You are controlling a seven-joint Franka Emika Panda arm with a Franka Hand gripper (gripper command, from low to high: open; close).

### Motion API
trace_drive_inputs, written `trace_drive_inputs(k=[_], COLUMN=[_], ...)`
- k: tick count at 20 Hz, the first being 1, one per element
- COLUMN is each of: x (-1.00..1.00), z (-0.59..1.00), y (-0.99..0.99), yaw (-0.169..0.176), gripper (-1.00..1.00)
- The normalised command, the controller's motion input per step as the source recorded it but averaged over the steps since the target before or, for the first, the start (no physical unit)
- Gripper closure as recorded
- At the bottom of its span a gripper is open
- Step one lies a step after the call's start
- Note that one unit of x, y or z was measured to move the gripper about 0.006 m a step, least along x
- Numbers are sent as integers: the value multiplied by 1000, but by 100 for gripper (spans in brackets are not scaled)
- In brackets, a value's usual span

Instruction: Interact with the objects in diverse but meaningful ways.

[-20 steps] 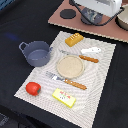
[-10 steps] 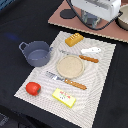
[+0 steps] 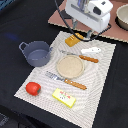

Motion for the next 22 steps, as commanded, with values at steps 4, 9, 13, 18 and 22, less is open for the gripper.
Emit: trace_drive_inputs(k=[4,9,13,18,22], x=[-774,-365,-112,-142,-72], z=[-569,-382,-341,-350,-161], y=[126,-22,-131,-118,-46], yaw=[84,70,42,37,45], gripper=[-100,-100,-100,100,100])
